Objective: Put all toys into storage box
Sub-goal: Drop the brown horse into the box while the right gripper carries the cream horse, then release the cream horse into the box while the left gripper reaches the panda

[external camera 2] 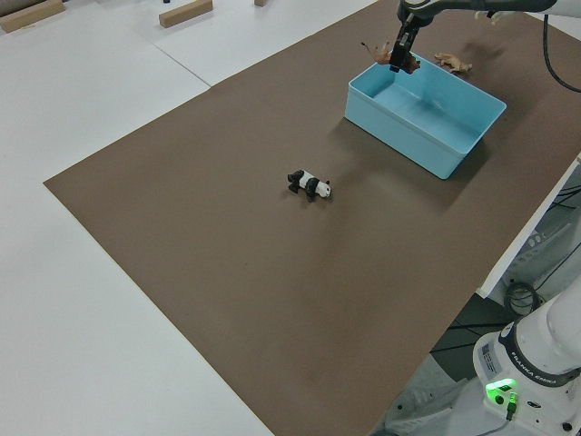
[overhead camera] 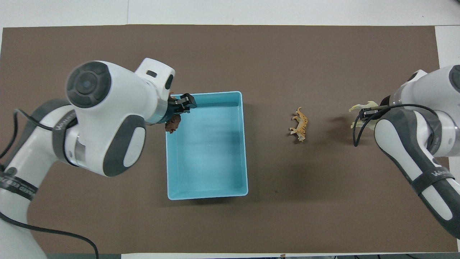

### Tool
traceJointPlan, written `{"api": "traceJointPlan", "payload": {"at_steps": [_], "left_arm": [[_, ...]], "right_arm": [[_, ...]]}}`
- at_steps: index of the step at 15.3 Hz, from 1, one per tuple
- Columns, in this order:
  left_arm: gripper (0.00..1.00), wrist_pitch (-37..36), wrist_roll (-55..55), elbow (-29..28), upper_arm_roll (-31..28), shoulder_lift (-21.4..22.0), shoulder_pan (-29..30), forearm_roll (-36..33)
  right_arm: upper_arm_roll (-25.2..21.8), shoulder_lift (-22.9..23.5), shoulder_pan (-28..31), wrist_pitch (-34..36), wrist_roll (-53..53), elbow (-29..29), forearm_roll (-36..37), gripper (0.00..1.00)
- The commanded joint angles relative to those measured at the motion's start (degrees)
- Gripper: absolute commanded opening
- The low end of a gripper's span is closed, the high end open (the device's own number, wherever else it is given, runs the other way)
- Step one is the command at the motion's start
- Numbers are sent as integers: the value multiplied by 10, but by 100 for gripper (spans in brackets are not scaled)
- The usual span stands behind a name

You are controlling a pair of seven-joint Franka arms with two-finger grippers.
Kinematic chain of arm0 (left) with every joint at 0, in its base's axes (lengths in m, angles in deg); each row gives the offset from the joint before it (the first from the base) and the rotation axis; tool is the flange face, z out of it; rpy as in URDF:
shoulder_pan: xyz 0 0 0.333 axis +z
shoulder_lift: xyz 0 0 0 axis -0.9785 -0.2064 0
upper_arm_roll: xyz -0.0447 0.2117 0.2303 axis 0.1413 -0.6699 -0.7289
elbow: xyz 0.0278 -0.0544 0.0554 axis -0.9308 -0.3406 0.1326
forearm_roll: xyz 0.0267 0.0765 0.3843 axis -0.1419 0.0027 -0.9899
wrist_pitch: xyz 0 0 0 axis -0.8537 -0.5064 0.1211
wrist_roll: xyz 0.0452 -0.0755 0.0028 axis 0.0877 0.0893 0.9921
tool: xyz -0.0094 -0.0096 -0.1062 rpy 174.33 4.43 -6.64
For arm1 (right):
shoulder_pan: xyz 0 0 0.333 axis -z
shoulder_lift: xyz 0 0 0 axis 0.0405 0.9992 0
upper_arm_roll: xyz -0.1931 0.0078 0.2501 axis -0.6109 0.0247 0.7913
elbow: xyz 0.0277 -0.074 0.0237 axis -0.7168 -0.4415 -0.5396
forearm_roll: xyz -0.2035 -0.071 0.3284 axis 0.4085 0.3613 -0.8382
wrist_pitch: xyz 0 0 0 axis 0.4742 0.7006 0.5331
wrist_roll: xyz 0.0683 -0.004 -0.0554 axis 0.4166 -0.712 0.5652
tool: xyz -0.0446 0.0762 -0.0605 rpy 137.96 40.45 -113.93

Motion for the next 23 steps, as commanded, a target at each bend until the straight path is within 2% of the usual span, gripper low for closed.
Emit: {"api": "traceJointPlan", "payload": {"at_steps": [1, 2, 3, 5, 7, 9, 11, 14, 17, 19, 22, 23], "left_arm": [[36, 36, 20, -67, -11, 25, -26, 7], [64, 30, 27, -67, -11, 25, -27, 7], [100, 23, 31, -64, -11, 25, -25, 6], [100, -2, 31, -55, -14, 28, -21, 6], [100, -29, 27, -49, -15, 47, -5, 6], [100, -69, 14, -36, -14, 77, 45, -10], [100, -97, -86, -33, -14, 90, 106, -30], [100, -92, -274, -42, -14, 91, 203, -30], [100, -46, -424, -72, -14, 87, 280, -30], [100, 24, -448, -120, -14, 85, 290, -30], [100, 111, -450, -178, -14, 69, 301, -30], [100, 137, -452, -190, -14, 57, 303, -30]], "right_arm": [[21, -18, 1, 106, 2, 76, 0, 0], [37, -25, 0, 137, -13, 95, 0, 0], [51, -31, -1, 162, -35, 111, 0, 0], [94, -32, -16, 205, -121, 145, 0, 0], [108, -32, -49, 222, -194, 160, 0, 0], [109, -33, -94, 221, -262, 163, -1, 0], [111, -33, -151, 210, -355, 162, -2, 0], [111, -23, -252, 138, -517, 142, -25, 0], [110, 23, -344, -1, -619, 87, -25, 0], [110, 59, -371, -72, -632, 68, -24, 0], [108, 115, -392, -122, -648, 67, -14, 0], [107, 115, -391, -115, -653, 71, -14, 99]]}}
